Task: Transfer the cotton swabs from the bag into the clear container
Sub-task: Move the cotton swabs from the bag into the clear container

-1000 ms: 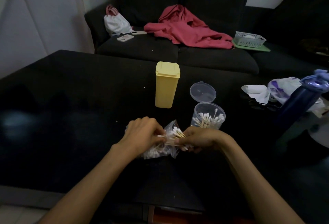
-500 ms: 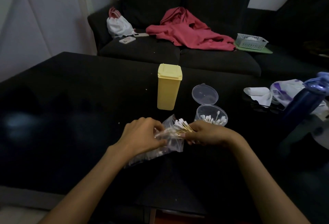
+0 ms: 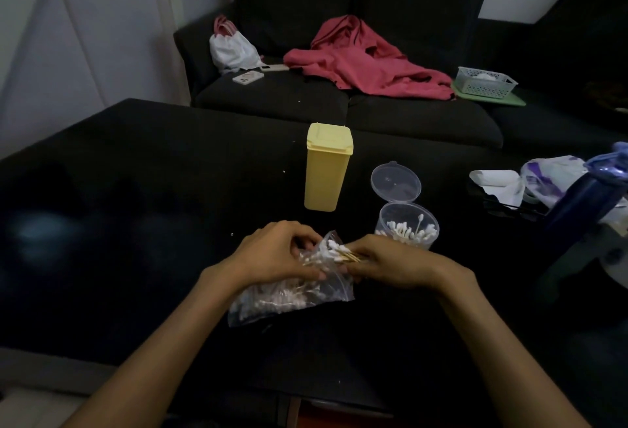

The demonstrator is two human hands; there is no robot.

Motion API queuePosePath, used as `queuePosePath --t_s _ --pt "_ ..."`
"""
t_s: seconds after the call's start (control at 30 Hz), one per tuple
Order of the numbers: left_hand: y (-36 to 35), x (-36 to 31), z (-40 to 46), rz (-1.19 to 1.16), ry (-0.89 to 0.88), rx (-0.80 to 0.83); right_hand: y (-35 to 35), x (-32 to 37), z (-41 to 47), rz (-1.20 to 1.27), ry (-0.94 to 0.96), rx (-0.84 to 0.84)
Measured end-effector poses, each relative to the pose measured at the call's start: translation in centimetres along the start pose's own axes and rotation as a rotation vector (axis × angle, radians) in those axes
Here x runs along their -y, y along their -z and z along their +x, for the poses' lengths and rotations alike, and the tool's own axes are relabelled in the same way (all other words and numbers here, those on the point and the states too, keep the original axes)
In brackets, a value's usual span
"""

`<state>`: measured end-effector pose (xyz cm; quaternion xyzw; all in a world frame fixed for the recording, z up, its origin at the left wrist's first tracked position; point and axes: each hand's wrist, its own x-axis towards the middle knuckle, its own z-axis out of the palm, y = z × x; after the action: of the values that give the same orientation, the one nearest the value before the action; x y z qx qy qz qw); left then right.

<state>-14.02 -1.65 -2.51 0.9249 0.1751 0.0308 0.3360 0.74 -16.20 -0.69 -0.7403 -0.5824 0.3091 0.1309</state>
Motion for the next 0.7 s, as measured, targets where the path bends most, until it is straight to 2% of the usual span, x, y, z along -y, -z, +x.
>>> queuePosePath --t_s 0.17,0.4,0.7 --pt "0.6 -0.3 0.2 -0.325 0.003 0.151 -0.1 0.2 -0.3 0.027 0.021 0.006" --pt "1.6 0.0 0.2 -0.365 0.052 0.388 -0.7 1.0 -0.6 -0.077 0.067 -0.074" --pt "0.9 0.4 0.4 -0.373 0.011 0.367 -1.8 0.6 -0.6 -0.086 0.084 -0.047"
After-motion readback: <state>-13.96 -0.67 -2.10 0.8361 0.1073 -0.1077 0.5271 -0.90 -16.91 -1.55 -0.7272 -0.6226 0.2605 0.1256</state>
